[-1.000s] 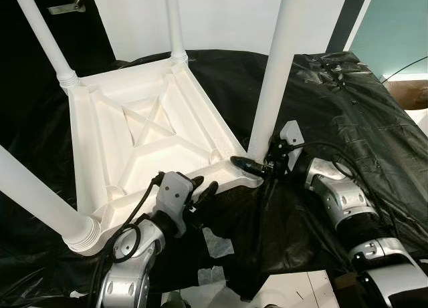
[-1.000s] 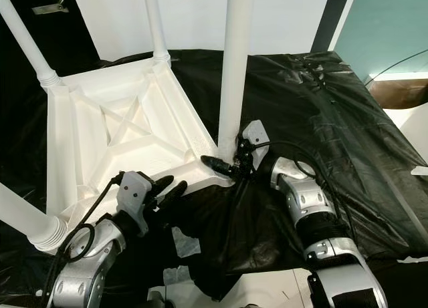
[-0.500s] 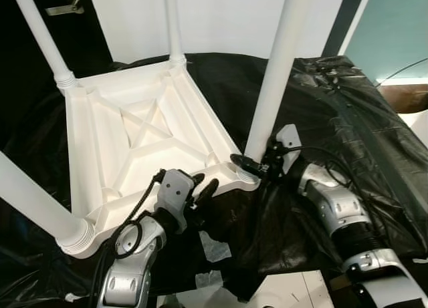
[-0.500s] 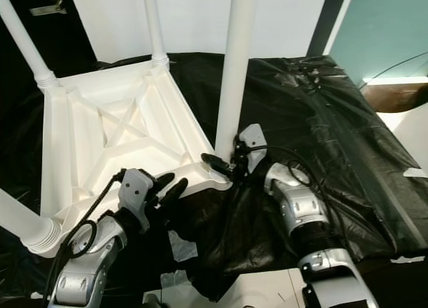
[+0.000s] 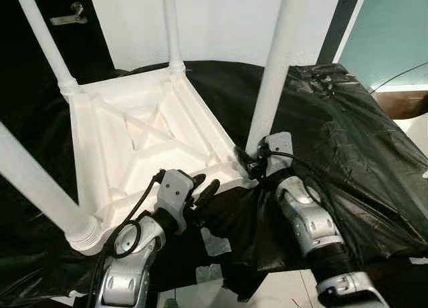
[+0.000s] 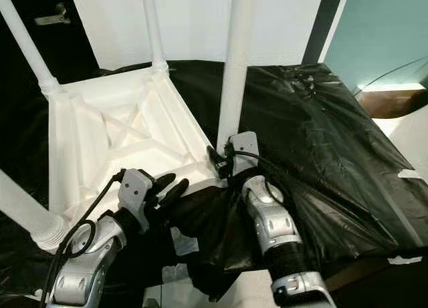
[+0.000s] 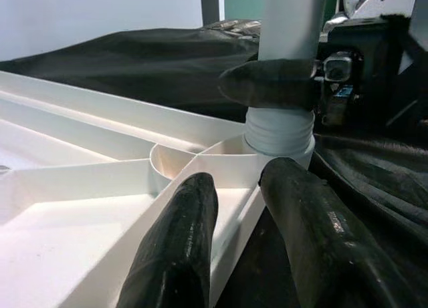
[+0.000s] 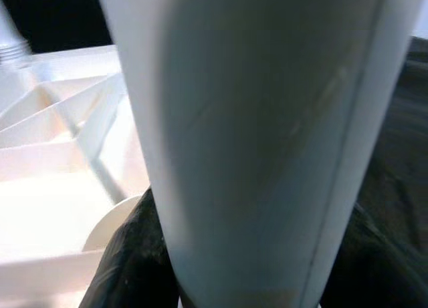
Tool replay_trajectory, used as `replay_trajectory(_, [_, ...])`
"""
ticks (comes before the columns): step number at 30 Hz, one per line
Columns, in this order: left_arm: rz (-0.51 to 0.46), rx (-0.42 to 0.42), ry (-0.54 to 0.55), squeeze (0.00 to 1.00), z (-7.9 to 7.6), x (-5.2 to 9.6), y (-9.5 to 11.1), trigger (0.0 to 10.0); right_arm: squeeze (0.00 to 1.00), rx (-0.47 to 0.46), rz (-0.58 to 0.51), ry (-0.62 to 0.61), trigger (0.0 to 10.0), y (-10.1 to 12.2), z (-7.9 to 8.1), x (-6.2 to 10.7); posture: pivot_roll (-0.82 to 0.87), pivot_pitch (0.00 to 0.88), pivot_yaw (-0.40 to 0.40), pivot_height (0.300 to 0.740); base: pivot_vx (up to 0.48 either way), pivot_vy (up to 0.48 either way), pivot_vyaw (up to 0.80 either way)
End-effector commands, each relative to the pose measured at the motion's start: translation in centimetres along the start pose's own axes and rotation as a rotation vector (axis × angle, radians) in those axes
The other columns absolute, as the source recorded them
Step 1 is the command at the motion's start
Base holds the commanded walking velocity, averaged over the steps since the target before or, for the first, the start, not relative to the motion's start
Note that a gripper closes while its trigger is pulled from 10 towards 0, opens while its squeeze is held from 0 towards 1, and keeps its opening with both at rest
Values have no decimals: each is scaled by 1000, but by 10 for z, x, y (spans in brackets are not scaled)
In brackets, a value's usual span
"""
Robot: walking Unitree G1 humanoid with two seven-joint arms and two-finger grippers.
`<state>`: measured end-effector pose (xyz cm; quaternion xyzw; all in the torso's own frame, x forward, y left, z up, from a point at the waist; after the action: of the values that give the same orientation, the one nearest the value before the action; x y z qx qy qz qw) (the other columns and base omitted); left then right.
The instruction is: Building children table
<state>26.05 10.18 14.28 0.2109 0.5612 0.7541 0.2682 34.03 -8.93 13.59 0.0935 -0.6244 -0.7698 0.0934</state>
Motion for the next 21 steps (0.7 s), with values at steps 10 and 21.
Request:
replay_trajectory(10, [3,8,42,0,6,-2,-1,10000,616,-15,39,-31,10000,-10,-9,3,86,22,-16,740,0,0,0])
replay_trajectory(21, [-26,40,56,0,6,-1,4,10000,1000,18,-16,215,10000,19,-21,-2,103,21,-50,740,0,0,0])
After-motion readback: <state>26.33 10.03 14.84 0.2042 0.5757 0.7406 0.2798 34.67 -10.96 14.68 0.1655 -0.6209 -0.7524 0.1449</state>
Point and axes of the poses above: a point about 5 cm out from each wrist's last joint towards the gripper, its own x axis pointing back from the gripper into the wrist, its own y axis along the axis of the wrist's last joint, z = x × y, the point moved 2 cm from there along -x, pointing out of the wrist towards the gripper, and after that the axes turned 9 degrees about -x, right-handed, at the moved point
